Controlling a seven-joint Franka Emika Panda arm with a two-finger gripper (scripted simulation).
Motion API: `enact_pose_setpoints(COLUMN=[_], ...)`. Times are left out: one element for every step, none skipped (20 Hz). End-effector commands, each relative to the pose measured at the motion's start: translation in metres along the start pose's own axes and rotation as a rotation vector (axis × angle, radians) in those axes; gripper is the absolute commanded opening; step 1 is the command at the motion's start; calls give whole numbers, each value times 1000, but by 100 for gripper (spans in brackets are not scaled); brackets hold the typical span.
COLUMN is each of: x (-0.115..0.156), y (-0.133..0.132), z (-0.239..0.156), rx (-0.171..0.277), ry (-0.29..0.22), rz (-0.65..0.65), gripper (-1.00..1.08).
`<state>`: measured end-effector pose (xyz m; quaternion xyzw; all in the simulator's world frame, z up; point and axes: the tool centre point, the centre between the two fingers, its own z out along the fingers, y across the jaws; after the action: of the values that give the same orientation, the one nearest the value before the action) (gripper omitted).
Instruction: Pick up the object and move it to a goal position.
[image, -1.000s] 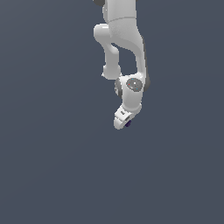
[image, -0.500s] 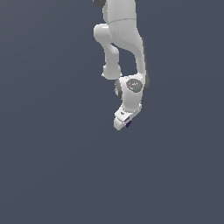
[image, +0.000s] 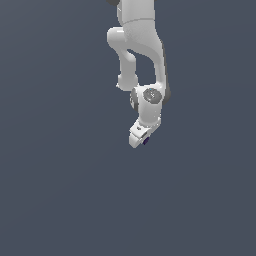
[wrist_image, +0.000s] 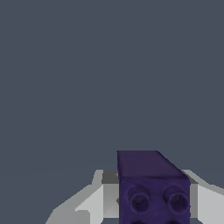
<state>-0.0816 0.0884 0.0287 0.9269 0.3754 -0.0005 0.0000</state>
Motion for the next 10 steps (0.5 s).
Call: enact_pose_setpoints(x=[-4,-7,-10,-13,-16,-20,-24,-28,-33,-37], y=[3,5,6,8,10,12,14,17,19,22], z=[-7,-10,-14,-19,-24,-29,-35,-41,-47,-54], rx=[-1,-1,-1,-1,-1,-1,-1,-1,-1,-1], ry=[1,1,1,1,1,0,0,0,0,0], rz=[1,1,1,1,1,0,0,0,0,0], gripper=[-100,-100,-100,-100,-100,-100,-100,-100,-100,-100])
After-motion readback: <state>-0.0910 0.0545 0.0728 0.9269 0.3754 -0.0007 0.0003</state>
